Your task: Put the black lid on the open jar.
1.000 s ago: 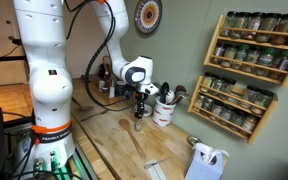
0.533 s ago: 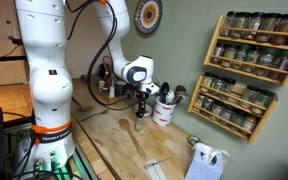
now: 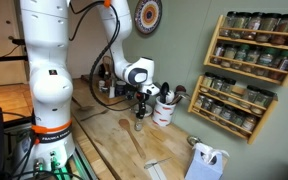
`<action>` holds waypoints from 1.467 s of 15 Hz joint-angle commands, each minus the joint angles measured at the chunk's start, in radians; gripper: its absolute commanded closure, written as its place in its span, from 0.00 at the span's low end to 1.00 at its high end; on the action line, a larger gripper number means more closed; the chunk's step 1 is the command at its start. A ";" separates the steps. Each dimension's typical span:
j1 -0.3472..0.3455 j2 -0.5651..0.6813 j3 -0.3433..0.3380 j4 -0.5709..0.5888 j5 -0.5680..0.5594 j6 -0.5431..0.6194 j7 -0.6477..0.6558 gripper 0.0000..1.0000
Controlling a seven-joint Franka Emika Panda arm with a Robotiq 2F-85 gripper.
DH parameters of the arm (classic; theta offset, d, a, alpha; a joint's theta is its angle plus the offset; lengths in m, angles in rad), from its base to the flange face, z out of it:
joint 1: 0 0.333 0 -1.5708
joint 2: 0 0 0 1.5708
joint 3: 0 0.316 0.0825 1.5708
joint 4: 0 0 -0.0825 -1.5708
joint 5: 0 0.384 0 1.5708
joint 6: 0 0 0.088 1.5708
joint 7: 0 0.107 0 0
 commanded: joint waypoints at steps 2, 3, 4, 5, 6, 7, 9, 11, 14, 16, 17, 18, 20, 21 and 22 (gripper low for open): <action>0.020 0.033 -0.024 0.023 -0.032 -0.006 0.034 0.69; 0.021 0.036 -0.026 0.026 -0.024 -0.010 0.026 0.69; 0.023 0.040 -0.028 0.029 -0.021 -0.013 0.023 0.69; 0.024 0.043 -0.030 0.032 -0.014 -0.016 0.017 0.69; 0.025 0.046 -0.033 0.034 -0.013 -0.016 0.015 0.69; 0.027 0.049 -0.034 0.036 -0.004 -0.017 0.007 0.69; 0.030 0.057 -0.035 0.040 0.031 -0.028 -0.026 0.69; 0.032 0.059 -0.038 0.045 0.042 -0.035 -0.036 0.19; 0.036 0.056 -0.039 0.040 0.079 -0.043 -0.070 0.01; 0.039 0.039 -0.037 0.031 0.110 -0.047 -0.098 0.00; 0.040 0.028 -0.035 0.027 0.128 -0.052 -0.116 0.00; 0.042 0.005 -0.032 0.019 0.158 -0.064 -0.140 0.00; 0.044 -0.044 -0.032 0.004 0.181 -0.103 -0.166 0.00; 0.044 -0.085 -0.033 -0.009 0.170 -0.137 -0.173 0.00; 0.044 -0.121 -0.031 -0.018 0.163 -0.173 -0.183 0.00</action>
